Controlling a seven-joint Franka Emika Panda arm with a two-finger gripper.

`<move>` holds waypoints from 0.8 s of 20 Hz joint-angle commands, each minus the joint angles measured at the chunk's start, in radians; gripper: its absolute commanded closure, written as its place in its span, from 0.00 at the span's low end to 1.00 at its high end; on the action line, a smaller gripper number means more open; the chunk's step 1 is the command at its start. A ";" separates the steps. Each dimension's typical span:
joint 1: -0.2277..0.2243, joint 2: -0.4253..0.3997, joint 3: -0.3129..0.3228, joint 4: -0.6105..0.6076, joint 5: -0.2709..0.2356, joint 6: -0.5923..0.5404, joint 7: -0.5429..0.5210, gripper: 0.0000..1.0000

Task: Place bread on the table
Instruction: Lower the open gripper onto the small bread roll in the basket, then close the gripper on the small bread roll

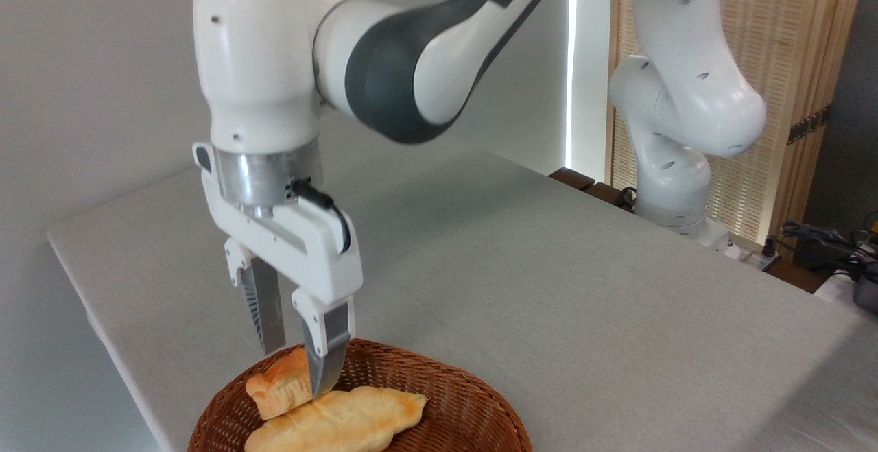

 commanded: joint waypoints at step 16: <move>0.001 0.041 0.001 0.003 0.006 0.049 -0.015 0.68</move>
